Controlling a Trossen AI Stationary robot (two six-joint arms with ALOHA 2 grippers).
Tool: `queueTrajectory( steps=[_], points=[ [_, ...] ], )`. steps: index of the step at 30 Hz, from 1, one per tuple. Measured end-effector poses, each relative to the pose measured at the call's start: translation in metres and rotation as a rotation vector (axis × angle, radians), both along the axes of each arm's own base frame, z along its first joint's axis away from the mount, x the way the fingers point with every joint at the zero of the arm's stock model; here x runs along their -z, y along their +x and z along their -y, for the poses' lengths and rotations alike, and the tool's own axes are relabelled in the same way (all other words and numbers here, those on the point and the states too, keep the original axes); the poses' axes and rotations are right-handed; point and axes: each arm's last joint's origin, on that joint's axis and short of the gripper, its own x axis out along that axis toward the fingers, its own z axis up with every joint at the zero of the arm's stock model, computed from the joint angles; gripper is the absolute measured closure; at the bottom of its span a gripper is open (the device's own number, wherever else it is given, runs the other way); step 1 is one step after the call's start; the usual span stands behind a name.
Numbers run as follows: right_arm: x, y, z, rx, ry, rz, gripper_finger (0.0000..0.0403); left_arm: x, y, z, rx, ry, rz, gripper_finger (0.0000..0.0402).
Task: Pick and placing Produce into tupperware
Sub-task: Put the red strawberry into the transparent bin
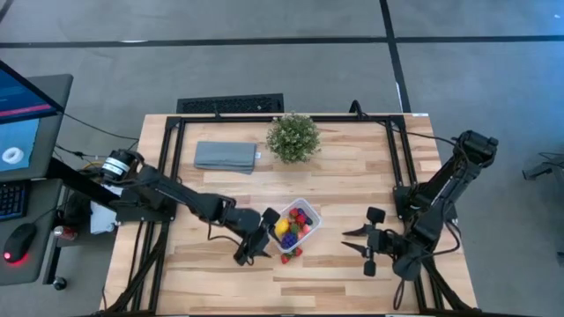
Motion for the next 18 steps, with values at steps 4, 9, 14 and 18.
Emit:
queueTrajectory(
  steps=[4,9,14,18],
  points=[
    [0.000,0.004,0.002,0.004,0.016,-0.007,0.0271,0.000,-0.006,0.017,0.009,0.010,0.004,0.0171],
    [-0.001,0.005,0.002,0.007,0.025,0.000,0.0271,0.010,-0.017,0.029,0.011,-0.024,0.000,0.0171],
    [-0.002,0.005,0.002,0.007,0.032,0.005,0.0271,0.025,-0.021,0.034,0.009,-0.088,0.060,0.0171],
    [-0.001,0.006,0.000,0.007,0.038,0.009,0.0271,0.046,-0.014,0.038,0.006,-0.111,0.054,0.0171]
  ],
)
